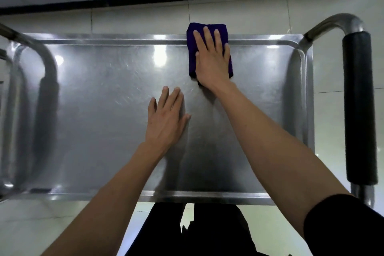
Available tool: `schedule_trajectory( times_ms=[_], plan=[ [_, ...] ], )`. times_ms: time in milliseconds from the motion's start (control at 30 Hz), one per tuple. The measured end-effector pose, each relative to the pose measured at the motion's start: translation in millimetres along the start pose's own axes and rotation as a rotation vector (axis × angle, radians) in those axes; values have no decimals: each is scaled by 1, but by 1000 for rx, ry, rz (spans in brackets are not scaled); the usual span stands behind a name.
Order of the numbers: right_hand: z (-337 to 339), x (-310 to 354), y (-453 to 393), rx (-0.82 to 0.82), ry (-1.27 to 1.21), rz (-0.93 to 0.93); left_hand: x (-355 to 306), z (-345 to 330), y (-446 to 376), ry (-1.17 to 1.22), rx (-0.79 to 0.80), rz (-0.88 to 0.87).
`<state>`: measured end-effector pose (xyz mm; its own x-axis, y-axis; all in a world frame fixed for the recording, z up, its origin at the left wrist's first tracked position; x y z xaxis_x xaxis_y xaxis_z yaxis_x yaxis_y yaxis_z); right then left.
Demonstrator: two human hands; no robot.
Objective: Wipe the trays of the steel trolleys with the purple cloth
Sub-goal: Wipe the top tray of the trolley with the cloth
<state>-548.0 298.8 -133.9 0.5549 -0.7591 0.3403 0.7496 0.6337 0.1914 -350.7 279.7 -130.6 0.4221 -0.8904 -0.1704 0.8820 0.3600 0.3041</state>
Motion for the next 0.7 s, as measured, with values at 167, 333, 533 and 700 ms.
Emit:
schedule_trajectory(
  times_ms=[167,333,533,700],
  plan=[
    [2,0,5,16,-8,22,11,4,0,-80,43,44],
    [-13,2,54,46,18,14,26,8,7,-68,35,-2],
    [-46,12,155,48,22,-39,48,6,16,-104,42,-134],
    [-69,19,236,40,42,-114,46,9,14,-60,16,-167]
  ],
)
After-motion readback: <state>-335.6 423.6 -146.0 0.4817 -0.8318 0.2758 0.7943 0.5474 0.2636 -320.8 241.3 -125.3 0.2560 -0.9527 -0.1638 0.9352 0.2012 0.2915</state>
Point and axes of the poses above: each hand's wrist, its own y-axis away from the middle knuckle, its own z-axis out of the back of the hand, x = y × z, the point moved 6 cm from there along -y, towards the middle knuckle, and after that the axes turned 4 degrees about -z, right-handed, at the moved point
